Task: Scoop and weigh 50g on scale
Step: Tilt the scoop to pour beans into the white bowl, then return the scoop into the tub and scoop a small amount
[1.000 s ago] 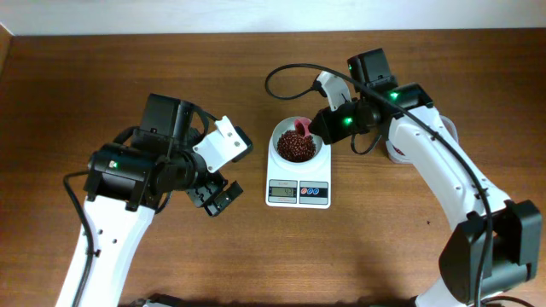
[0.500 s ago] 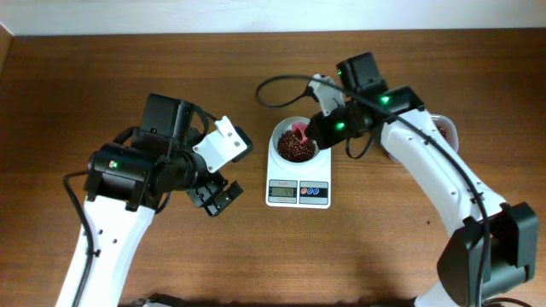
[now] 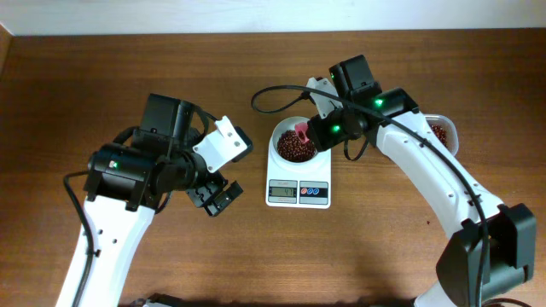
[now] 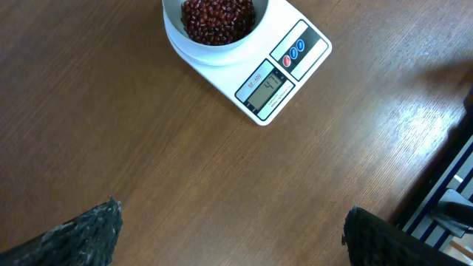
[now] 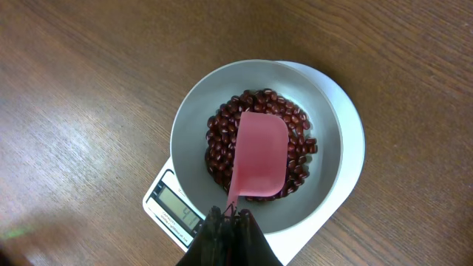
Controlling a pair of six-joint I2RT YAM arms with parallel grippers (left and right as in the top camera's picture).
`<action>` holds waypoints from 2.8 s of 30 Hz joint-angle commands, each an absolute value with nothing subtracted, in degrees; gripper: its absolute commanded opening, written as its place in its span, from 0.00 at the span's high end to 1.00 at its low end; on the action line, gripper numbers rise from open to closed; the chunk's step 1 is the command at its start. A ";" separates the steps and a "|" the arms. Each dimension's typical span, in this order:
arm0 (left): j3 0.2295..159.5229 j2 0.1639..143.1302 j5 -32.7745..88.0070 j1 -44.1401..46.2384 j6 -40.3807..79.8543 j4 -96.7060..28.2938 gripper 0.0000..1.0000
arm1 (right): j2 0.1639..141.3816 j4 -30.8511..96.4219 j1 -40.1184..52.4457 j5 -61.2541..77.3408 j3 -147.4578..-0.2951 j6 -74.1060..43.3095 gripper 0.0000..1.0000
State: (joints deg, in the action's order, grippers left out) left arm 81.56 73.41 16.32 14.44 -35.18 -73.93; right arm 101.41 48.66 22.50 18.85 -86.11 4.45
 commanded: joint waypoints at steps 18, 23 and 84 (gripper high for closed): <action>82.28 73.45 17.17 14.09 -36.32 -73.84 0.01 | 99.31 49.19 22.48 19.29 -88.79 3.99 0.96; 82.28 73.45 17.17 14.09 -36.32 -73.84 0.01 | 100.14 52.99 23.16 11.92 -90.91 4.05 0.96; 82.28 73.45 17.17 14.09 -36.32 -73.84 0.01 | 109.47 66.63 -9.08 14.83 -91.98 6.35 0.96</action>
